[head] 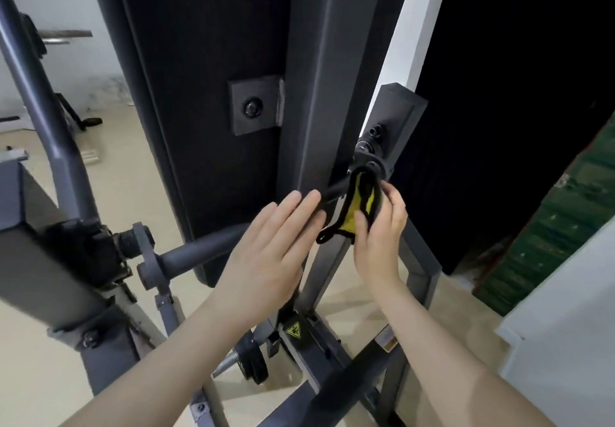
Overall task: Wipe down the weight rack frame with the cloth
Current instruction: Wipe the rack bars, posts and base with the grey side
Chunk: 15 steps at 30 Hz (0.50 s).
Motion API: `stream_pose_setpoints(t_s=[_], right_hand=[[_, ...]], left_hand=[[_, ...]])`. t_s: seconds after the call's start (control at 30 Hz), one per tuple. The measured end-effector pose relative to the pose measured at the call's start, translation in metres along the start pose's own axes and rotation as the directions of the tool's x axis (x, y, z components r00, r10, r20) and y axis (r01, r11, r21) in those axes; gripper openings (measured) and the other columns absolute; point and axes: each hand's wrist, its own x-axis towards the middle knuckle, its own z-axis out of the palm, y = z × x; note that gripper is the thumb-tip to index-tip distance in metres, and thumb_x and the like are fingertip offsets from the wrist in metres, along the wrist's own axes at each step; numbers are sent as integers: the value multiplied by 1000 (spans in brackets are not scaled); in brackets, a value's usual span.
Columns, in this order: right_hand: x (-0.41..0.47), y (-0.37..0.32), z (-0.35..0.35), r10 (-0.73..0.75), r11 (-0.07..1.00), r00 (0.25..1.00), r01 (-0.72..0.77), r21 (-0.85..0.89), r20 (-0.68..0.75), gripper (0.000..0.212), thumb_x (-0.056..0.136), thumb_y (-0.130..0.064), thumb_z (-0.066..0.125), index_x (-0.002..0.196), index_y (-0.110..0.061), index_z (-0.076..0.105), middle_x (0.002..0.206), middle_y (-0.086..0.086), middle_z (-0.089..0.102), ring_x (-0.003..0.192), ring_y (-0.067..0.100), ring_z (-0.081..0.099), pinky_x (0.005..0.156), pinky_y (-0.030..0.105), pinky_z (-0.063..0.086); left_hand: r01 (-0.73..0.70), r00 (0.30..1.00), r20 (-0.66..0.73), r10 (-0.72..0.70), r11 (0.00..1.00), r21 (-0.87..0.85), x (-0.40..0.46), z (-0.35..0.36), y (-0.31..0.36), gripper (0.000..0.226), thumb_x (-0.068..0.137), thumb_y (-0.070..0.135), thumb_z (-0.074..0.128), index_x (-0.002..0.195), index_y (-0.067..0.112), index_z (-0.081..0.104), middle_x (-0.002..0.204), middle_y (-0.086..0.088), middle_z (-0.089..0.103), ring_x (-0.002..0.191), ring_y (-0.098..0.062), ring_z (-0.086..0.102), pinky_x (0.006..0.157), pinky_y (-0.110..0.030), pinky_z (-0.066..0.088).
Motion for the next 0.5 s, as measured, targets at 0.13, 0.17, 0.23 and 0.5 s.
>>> stream_pose_setpoints(t_s=[0.13, 0.17, 0.23, 0.5], right_hand=[[34, 4, 19, -203, 977, 956, 213, -23, 213, 46, 94, -22, 43, 138, -10, 43, 147, -1, 33, 140, 11, 12, 117, 33, 12], [33, 7, 29, -254, 957, 926, 282, -62, 279, 48, 93, -27, 39, 137, -10, 45, 146, 1, 38, 139, 13, 13, 118, 36, 11], [32, 19, 43, -335, 905, 886, 398, -152, 321, 47, 89, -29, 36, 133, -13, 45, 141, 5, 44, 136, 21, 20, 115, 40, 11], [67, 55, 35, -246, 914, 954, 288, -287, 173, 51, 90, -32, 37, 123, 4, 53, 126, 19, 55, 128, 29, 30, 109, 55, 28]], left_hand=[[5, 1000, 21, -11, 962, 274, 17, 12, -4, 73, 88, 12, 58, 148, 7, 18, 156, -11, 10, 142, -27, 9, 117, -37, 4], [10, 1000, 17, -16, 946, 324, 20, 14, -8, 74, 89, 16, 57, 149, 7, 16, 157, -10, 5, 143, -27, 6, 117, -37, 0], [6, 1000, 17, -14, 922, 387, 23, 20, -14, 70, 91, 24, 52, 149, 6, 16, 156, -10, 5, 143, -27, 4, 117, -37, -3], [-43, 999, 21, 38, 894, 447, 26, 27, -22, 65, 92, 33, 41, 148, 7, 20, 152, -9, 13, 138, -29, 8, 117, -37, 1]])
